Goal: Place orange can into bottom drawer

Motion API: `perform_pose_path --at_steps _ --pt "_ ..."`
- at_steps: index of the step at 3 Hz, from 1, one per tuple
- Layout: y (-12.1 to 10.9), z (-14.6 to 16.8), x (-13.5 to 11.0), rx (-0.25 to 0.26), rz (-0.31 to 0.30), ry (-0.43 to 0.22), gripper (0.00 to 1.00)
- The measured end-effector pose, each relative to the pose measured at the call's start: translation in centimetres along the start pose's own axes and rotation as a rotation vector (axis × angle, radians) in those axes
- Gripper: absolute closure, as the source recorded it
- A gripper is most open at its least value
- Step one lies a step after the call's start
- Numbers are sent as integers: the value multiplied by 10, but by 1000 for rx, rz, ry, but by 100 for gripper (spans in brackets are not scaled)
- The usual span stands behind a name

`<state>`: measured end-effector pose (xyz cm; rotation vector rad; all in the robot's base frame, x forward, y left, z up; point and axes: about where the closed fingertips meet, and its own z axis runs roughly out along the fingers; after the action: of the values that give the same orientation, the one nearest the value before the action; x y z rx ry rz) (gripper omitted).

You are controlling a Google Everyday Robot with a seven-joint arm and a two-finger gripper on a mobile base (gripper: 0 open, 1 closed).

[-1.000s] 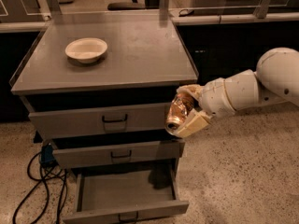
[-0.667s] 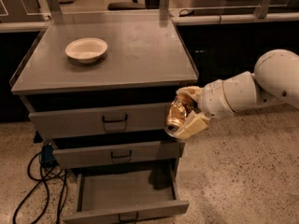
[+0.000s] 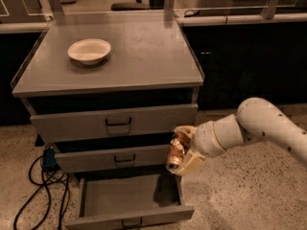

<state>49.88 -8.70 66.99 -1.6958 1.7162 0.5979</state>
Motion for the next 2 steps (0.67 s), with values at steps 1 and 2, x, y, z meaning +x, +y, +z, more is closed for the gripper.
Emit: perform_pose_path --at_steps 1,2 --pt "25 67 59 -38 -8 2 100" --pt "25 67 59 -38 -8 2 100"
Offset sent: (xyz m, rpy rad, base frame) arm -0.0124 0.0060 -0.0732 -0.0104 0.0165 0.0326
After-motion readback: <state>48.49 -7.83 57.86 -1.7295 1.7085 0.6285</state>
